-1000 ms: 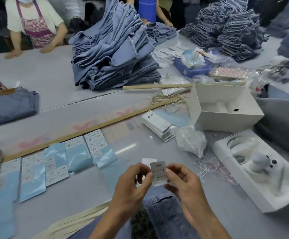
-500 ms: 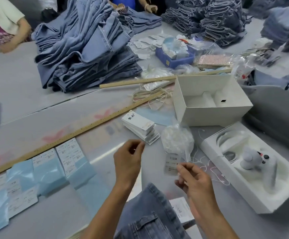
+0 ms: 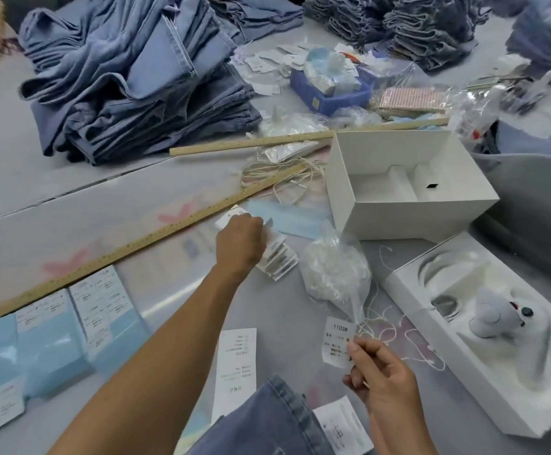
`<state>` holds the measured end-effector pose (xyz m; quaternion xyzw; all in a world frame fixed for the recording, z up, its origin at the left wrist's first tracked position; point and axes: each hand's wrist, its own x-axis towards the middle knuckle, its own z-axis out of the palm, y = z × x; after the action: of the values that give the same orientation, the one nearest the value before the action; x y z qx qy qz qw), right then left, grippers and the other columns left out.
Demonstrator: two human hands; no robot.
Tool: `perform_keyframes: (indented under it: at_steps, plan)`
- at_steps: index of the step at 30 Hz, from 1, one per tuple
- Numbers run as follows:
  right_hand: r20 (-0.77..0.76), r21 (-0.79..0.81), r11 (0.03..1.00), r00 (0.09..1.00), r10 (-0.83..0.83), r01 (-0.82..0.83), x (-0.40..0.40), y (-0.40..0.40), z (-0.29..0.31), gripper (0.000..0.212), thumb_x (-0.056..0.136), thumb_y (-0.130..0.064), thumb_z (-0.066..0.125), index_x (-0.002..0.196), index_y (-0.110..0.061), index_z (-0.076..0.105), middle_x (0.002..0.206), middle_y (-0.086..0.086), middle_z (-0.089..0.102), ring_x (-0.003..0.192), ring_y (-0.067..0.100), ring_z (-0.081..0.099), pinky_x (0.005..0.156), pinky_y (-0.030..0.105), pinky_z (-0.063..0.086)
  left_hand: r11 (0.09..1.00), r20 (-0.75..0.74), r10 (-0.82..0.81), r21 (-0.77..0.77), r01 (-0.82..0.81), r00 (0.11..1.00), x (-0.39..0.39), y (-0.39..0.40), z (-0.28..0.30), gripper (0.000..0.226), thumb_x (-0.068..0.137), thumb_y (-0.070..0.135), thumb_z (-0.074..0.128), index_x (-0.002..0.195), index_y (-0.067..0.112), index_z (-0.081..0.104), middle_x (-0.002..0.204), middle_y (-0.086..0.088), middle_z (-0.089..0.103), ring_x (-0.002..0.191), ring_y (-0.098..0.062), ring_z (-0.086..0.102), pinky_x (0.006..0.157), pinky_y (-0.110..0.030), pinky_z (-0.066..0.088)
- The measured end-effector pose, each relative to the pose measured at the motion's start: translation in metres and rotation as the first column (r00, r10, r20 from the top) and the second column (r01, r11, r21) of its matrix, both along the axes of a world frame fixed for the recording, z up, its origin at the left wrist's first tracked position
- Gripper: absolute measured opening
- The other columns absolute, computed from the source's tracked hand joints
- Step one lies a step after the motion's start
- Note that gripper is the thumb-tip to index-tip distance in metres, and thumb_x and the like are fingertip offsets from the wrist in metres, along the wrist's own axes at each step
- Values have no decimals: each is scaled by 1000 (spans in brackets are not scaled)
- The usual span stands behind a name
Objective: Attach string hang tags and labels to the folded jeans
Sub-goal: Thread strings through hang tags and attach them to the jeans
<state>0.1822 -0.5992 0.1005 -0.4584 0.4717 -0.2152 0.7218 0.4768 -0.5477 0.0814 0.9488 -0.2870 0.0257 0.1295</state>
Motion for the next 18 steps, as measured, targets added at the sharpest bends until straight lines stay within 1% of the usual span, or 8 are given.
perform_keyframes:
  at_steps: [5, 7, 9, 10, 12, 14, 16, 18]
  plan:
    - [4, 0, 1000, 1000, 16, -16, 3, 4, 8, 14, 87, 0, 70, 77, -8, 74, 53, 6, 48, 44, 8, 42, 51, 24, 54, 993, 235, 40, -118, -12, 971, -14, 24, 45, 22, 102, 15, 51, 81, 11, 57, 63, -11, 54, 55, -31, 46, 51, -33, 32]
    - [44, 36, 999, 999, -7, 5, 4, 5, 20, 20, 86, -2, 69, 70, -14, 75, 53, 6, 46, 43, 8, 41, 49, 23, 53, 968, 359, 53, -246, 40, 932, -34, 48, 66, 16, 101, 11, 56, 86, 11, 60, 55, -8, 49, 47, -27, 42, 44, -30, 34]
    - [111, 103, 994, 993, -44, 32, 5, 5, 38, 19, 80, -5, 70, 67, -17, 75, 54, 6, 46, 40, 7, 41, 47, 22, 52, 901, 382, 21, -408, 148, 924, -73, 82, 75, 10, 101, 14, 62, 96, 12, 69, 61, -4, 61, 49, -26, 53, 45, -33, 46]
    - [149, 137, 990, 987, -57, 36, 4, 6, 47, 15, 75, -8, 70, 66, -18, 76, 54, 5, 48, 39, 7, 41, 46, 22, 51, 852, 327, 2, -495, 169, 945, -98, 100, 75, 11, 100, 18, 64, 101, 14, 75, 74, 0, 72, 58, -21, 63, 56, -34, 55]
    - [218, 188, 982, 975, -50, 9, -1, 12, 64, 12, 69, -12, 69, 66, -21, 77, 52, 3, 51, 37, 6, 42, 44, 22, 51, 733, 129, -1, -674, 89, 992, -148, 135, 71, 19, 96, 30, 67, 107, 20, 78, 102, 13, 73, 81, -1, 68, 78, -11, 53]
    - [257, 222, 974, 966, -16, -43, -8, 25, 77, 15, 68, -11, 68, 65, -22, 77, 52, 2, 53, 36, 6, 42, 43, 23, 50, 563, -229, 68, -795, -227, 971, -196, 160, 68, 12, 91, 40, 71, 98, 34, 79, 98, 18, 76, 78, 3, 71, 73, -8, 53]
    - [262, 238, 967, 965, 27, -92, -14, 45, 84, 17, 67, -7, 67, 65, -21, 77, 52, 3, 53, 36, 7, 42, 43, 23, 50, 297, -587, 137, -744, -598, 798, -235, 172, 61, 18, 79, 23, 85, 76, 40, 82, 77, 9, 78, 63, -5, 72, 62, -12, 55]
    - [251, 248, 959, 965, 75, -139, -22, 68, 87, 18, 66, -3, 68, 66, -18, 77, 54, 5, 53, 38, 8, 41, 43, 24, 51, 187, -719, 185, -644, -742, 670, -266, 183, 54, 32, 69, -1, 87, 72, 31, 80, 70, -3, 75, 57, -9, 67, 58, -12, 54]
